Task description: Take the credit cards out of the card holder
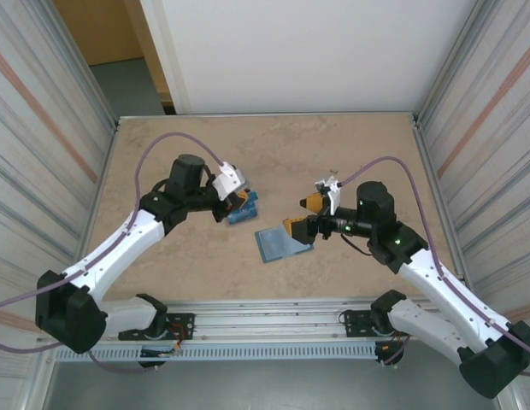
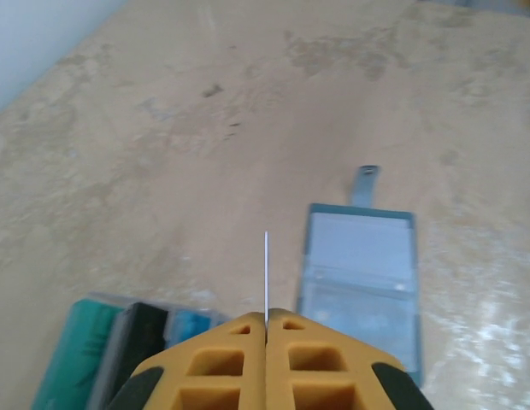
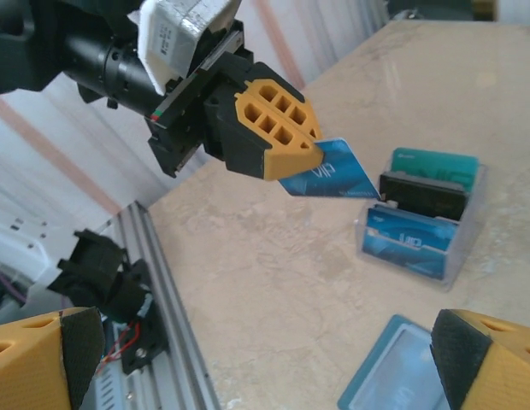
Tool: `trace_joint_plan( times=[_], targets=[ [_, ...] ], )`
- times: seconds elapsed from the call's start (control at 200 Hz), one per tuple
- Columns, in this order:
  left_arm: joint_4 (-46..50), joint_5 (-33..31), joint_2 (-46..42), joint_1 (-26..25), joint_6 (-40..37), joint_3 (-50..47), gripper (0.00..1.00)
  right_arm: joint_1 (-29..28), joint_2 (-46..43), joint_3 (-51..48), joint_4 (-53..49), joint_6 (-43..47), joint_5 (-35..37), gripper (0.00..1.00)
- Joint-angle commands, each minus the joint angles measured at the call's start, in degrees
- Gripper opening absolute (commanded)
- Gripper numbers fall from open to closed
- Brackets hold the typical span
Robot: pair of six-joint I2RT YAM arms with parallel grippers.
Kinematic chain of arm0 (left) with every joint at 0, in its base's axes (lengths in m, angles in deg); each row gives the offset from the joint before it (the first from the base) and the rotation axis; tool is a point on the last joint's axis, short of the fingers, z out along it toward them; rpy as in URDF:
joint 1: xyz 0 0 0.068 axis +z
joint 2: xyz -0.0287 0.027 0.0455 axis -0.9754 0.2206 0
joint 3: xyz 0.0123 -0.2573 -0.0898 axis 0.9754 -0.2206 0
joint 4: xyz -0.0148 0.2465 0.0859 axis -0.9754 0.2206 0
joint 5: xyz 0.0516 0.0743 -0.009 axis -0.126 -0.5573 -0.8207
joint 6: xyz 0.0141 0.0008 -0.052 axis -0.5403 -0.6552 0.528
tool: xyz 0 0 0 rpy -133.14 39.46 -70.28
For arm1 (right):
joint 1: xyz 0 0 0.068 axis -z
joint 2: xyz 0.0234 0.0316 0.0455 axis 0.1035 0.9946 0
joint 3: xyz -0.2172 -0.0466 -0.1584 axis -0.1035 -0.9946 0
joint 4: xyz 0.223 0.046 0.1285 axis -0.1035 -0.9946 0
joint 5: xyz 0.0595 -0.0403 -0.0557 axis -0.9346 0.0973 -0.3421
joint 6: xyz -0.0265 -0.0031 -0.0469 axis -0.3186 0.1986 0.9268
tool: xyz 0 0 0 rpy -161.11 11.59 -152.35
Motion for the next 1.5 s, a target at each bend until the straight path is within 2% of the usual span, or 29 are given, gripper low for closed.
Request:
trace_joint_plan(
  times=[0.0, 0.366, 0.677, 1.133, 1.368, 1.438, 1.493],
  targets=[
    [-5.9, 0.7, 2.9, 2.6, -5.3, -0.9, 0.0, 0.8, -1.4, 1.2, -1.1, -2.2, 5.6, 0.99],
    [-4.7, -0.5, 15.3, 3.6, -13.9, 2.0, 0.0, 2.3, -0.9, 1.1, -1.5, -6.0, 14.0, 0.99],
    [-2.5, -0.5, 22.4, 3.7, -15.3, 4.8, 0.0, 3.1, 0.6, 0.8, -1.0, -6.1, 12.2, 0.99],
    [-0.2, -2.7, 26.3, 3.8, -16.0, 6.5, 0.01, 3.1, 0.6, 0.9, -1.7, -6.1, 12.4, 0.99],
    [0.4, -2.9, 26.4, 3.8, -15.6, 6.6, 0.1, 3.1, 0.3, 1.3, -3.0, -6.3, 13.4, 0.99],
    [0.5, -3.2, 26.4, 3.8, -15.6, 6.5, 0.2, 3.1, 0.2, 1.3, -3.1, -6.4, 13.7, 0.99],
    [0.5, -3.3, 26.3, 3.8, -15.5, 6.5, 0.21, 3.1, 0.2, 1.2, -3.2, -6.4, 13.8, 0.99]
  ],
)
